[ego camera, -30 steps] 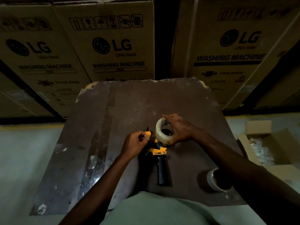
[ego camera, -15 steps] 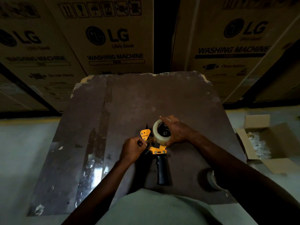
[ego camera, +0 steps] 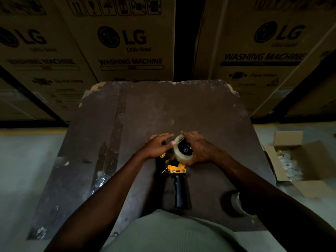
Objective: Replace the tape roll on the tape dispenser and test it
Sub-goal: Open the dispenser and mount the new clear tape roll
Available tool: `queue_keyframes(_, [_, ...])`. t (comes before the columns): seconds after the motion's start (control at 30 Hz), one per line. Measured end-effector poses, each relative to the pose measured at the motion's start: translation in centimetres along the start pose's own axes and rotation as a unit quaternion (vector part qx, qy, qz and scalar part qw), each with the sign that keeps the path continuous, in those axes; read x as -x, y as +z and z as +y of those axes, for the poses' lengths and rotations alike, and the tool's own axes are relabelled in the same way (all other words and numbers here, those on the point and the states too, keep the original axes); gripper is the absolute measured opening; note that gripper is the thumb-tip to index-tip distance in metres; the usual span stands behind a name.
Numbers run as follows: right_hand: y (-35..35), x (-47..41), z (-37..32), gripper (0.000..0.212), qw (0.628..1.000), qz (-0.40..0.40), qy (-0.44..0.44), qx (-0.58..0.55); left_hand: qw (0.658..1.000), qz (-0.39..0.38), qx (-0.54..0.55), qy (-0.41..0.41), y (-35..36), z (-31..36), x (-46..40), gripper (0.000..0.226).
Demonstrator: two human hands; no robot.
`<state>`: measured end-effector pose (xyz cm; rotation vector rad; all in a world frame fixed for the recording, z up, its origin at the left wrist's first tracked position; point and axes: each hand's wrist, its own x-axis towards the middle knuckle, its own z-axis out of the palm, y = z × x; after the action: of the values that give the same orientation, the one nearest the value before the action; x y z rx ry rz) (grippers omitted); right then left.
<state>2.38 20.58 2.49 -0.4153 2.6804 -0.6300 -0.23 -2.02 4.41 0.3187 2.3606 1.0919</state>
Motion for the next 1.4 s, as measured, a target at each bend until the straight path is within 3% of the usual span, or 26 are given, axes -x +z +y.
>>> queue_keyframes(0.2, [-0.8,-0.2,0.2,0.132,0.997,-0.044,0.035,-0.059,0.991,-0.031,0.124,-0.050,1.5,-0.6,-1.6,0.042])
queue_keyframes(0.27, [-1.0,0.0,0.6,0.109,0.983,-0.026,0.055,-0.171,0.989,-0.033,0.134,-0.049,1.4,-0.9,-1.8,0.039])
queue_keyframes(0.37, [-0.8,0.9,1.5,0.051,0.945,0.004,0.051,-0.322,0.991,-0.033,0.121,-0.039,1.6,-0.8,-1.8,0.037])
queue_keyframes(0.57, [1.1,1.9,3.1,0.017,0.894,0.008,0.119,-0.432,0.987,-0.035,0.150,-0.041,2.0,-1.2,-1.5,0.041])
queue_keyframes(0.73, [1.7,1.9,3.4,0.035,0.866,0.012,0.135,-0.481,0.987,-0.017,0.151,-0.044,2.9,-1.0,-1.4,0.040])
queue_keyframes(1.0, [1.2,1.2,2.7,0.037,0.839,0.003,0.187,-0.511,0.986,0.025,0.140,-0.088,3.4,0.0,-2.0,0.045])
queue_keyframes(1.27, [1.5,0.2,3.2,0.040,0.838,-0.008,0.201,-0.507,0.993,0.075,0.060,-0.072,4.8,-1.9,-2.5,0.042])
queue_keyframes(1.4, [1.9,-0.1,3.4,0.045,0.853,0.004,0.193,-0.485,0.989,0.081,0.048,-0.115,5.7,-2.8,-2.1,0.062])
